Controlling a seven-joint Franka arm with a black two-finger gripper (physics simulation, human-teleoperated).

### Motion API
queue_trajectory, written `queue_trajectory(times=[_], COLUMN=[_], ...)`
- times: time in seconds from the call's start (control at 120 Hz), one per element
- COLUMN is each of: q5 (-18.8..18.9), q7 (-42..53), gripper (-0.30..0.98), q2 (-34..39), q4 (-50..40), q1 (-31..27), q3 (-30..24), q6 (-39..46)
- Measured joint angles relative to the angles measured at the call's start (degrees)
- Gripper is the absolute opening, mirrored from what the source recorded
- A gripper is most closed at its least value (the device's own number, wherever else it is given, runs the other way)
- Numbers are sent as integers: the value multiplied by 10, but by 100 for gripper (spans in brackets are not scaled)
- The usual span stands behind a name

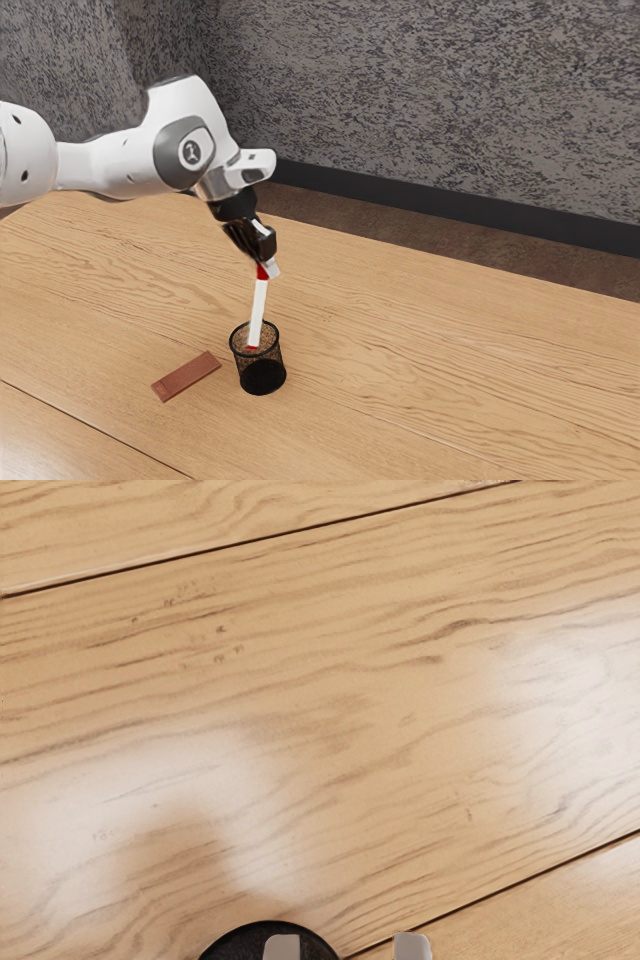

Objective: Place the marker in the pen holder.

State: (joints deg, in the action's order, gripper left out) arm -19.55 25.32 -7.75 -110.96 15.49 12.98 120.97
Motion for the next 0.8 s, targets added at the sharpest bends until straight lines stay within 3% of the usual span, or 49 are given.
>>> queue_trajectory(times=[0.142, 0.675, 0.8], q5=[10, 24, 52], q7=[-4, 5, 9], gripper=[-10, 9, 30], q2=[-5, 4, -8], q4=[-1, -7, 35], q1=[3, 4, 1], q3=[-11, -13, -13], q6=[27, 45, 37])
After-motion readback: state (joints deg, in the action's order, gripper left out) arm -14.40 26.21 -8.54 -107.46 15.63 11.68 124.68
